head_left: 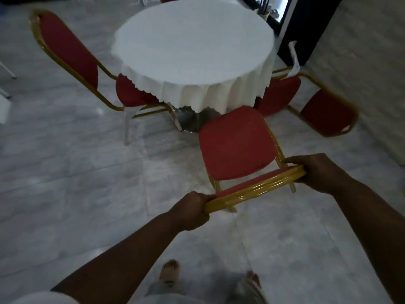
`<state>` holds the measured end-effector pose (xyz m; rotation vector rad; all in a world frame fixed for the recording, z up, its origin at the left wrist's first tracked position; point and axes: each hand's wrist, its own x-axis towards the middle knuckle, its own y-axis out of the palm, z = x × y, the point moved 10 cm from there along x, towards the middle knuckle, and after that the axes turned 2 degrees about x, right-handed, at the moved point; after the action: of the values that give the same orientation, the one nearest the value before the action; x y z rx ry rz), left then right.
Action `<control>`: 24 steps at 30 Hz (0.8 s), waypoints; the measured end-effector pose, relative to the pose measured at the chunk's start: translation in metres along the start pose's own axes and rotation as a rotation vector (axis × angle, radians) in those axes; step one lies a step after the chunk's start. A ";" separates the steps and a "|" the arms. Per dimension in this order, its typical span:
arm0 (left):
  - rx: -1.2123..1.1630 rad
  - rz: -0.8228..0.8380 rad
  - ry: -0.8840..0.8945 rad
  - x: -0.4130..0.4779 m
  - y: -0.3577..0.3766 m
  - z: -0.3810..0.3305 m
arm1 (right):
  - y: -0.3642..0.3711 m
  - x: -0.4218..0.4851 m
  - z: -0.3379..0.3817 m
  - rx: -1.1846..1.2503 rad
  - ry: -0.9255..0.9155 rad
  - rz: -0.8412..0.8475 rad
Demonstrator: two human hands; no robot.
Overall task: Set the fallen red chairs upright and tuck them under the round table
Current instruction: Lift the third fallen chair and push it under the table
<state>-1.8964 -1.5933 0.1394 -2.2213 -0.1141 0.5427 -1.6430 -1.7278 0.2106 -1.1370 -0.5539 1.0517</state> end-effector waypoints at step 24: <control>0.186 -0.021 -0.115 0.147 -0.056 -0.107 | -0.002 0.079 -0.165 0.237 0.034 0.211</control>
<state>-1.7133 -1.5949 0.1919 -2.0063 -0.1409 0.6437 -1.4735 -1.7338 0.1414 -1.0163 -0.2769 1.2420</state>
